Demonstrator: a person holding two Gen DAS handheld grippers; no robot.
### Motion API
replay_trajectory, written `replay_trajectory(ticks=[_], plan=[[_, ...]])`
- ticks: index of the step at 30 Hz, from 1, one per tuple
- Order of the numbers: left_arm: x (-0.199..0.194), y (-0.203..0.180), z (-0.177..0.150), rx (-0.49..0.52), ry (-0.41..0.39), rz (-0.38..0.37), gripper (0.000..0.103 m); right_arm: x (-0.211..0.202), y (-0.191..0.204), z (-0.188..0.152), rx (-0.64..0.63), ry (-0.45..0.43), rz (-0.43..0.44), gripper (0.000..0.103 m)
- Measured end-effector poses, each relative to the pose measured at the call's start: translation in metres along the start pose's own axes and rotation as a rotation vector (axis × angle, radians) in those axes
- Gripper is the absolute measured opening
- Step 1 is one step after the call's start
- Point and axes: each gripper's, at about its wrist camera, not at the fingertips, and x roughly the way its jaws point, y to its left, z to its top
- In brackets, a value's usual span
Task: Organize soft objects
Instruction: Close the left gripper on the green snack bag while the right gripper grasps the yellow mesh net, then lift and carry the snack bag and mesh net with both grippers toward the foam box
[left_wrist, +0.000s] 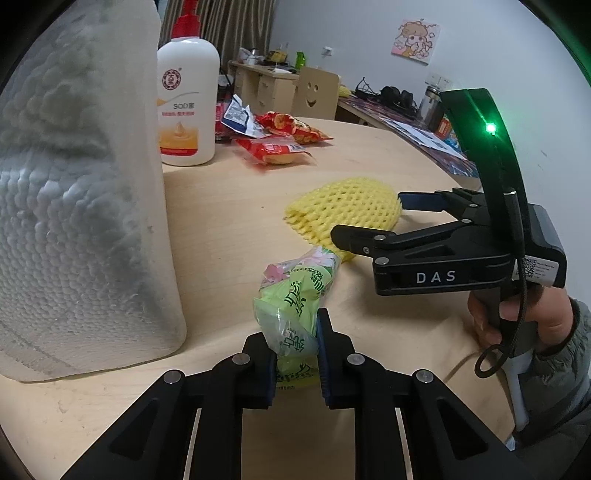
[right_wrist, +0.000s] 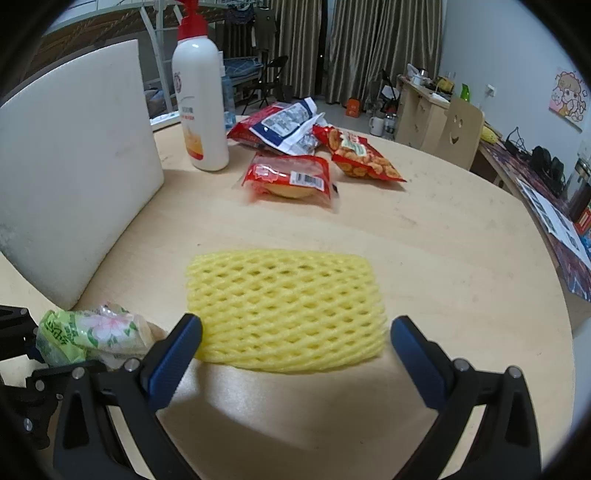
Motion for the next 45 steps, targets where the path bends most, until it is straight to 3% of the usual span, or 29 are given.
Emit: replay_trajectory(ticks=[7,14,16,21,45], plan=[[0.001,0.002,0.002,-0.009,0.000,-0.001,0.019,0.001,-0.004,-0.001,0.029,0.008,0.060,0.090],[0.000,0.003,0.002,-0.014,-0.006,-0.001,0.019,-0.002,0.000,-0.002,0.034,0.010,0.116,0.065],[-0.001,0.003,0.002,-0.015,-0.011,-0.002,0.019,-0.002,0.000,-0.003,0.045,0.009,0.127,0.057],[-0.005,0.002,0.001,-0.013,-0.025,0.004,0.019,-0.007,-0.001,-0.006,0.089,0.002,0.175,0.021],[-0.045,-0.024,0.002,0.059,-0.137,0.045,0.019,-0.071,-0.012,-0.025,0.165,-0.133,0.152,0.019]])
